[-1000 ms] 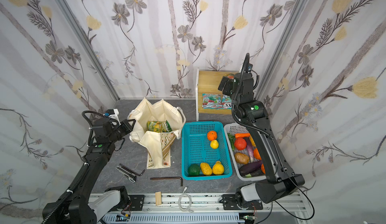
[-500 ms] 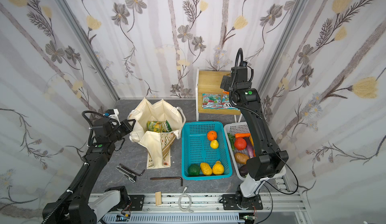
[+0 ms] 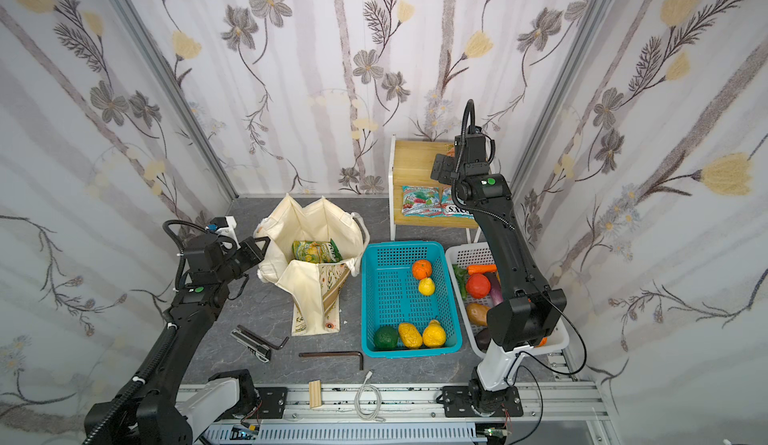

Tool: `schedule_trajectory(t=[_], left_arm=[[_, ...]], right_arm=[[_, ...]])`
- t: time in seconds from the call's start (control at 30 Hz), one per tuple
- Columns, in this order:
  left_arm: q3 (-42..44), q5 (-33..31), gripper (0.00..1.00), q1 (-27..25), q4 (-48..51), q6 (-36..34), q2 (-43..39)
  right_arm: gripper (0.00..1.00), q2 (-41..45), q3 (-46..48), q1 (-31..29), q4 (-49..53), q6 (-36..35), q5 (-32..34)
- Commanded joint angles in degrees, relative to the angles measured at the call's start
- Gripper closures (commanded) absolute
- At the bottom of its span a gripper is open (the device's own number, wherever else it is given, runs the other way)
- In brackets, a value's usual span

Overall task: Place the food into the grocery bag and tie it
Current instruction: 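Lower the right gripper onto the orange Fox's Fruits candy bag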

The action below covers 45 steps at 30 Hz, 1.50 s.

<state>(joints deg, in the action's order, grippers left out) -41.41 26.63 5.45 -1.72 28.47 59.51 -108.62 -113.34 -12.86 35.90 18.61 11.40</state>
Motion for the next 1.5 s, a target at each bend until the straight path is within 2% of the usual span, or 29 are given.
schedule_trajectory(t=[0.0, 0.13, 0.3, 0.5, 0.67, 0.93, 1.2, 1.47], left_arm=[[-0.1, 0.9, 1.00, 0.0, 0.2, -0.6, -0.3], [-0.1, 1.0, 1.00, -0.1, 0.2, -0.6, -0.3], [-0.1, 0.9, 1.00, -0.1, 0.2, -0.5, -0.4], [-0.1, 1.1, 1.00, -0.1, 0.2, -0.6, -0.5], [-0.1, 1.1, 1.00, 0.0, 0.2, -0.5, -0.5], [-0.1, 1.3, 1.00, -0.1, 0.2, -0.5, -0.4], [-0.1, 1.2, 1.00, -0.1, 0.2, -0.5, -0.4], [-0.1, 1.4, 1.00, 0.0, 0.2, -0.4, -0.3]], right_arm=[[0.02, -0.4, -0.3, -0.7, -1.7, 1.9, -5.7], [0.02, -0.7, -1.6, -1.4, -2.8, 2.9, -8.0], [0.02, 0.9, -2.6, -1.5, -2.5, 3.5, -5.6], [0.01, 7.0, 2.2, -1.0, -4.3, 5.8, -6.5], [0.07, 12.3, 8.3, 0.4, -6.0, 9.3, -9.0], [0.30, 19.7, 21.7, 4.6, -12.9, 12.8, -16.9], [0.42, 19.4, 26.2, 8.6, -15.2, 14.4, -21.4], [0.46, 18.0, 27.7, 10.1, -17.5, 16.0, -24.8]])
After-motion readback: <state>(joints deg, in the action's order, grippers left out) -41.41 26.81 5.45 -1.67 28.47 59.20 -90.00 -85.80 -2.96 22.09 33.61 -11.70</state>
